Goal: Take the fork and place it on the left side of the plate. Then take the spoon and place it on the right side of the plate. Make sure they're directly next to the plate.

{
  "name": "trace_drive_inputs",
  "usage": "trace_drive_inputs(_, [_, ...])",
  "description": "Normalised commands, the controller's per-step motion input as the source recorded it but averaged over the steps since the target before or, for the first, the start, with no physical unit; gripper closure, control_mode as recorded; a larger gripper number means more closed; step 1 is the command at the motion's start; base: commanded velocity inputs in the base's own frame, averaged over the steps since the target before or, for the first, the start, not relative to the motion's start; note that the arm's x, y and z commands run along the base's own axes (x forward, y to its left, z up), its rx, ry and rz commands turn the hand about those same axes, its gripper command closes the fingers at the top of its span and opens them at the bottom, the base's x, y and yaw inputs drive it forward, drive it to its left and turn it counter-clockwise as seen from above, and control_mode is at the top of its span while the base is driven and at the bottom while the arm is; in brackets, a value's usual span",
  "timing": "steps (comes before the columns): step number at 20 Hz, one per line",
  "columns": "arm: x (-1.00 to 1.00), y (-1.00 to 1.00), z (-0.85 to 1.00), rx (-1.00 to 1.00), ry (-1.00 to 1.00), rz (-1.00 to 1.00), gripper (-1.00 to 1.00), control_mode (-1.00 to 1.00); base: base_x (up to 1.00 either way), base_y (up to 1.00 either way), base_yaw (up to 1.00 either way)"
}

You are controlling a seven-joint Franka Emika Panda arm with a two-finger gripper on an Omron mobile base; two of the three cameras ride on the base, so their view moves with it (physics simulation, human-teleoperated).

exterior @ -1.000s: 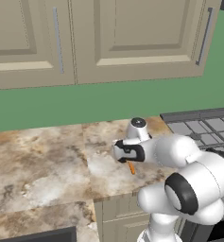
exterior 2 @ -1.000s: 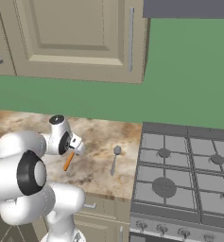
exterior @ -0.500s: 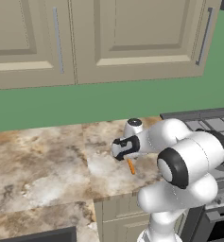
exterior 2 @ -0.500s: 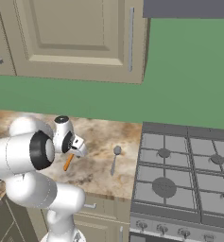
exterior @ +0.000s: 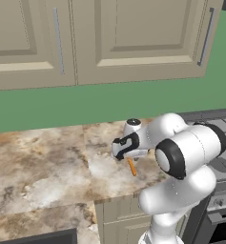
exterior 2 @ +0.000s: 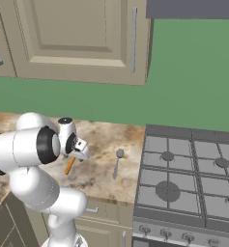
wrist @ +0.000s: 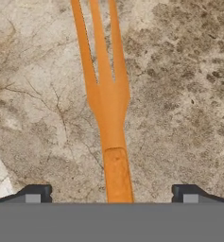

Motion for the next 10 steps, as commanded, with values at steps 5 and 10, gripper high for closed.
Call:
trace_drive_inputs(5, [0.00, 0.00, -0.19, -0.01, 0.00, 0.01, 1.00, -1.00, 0.00, 0.00, 0.00])
trace_drive_inputs(10, [-0.03, -0.01, -0.03, 0.00, 0.04, 0.00, 1.00, -1.00, 0.00, 0.00, 0.00])
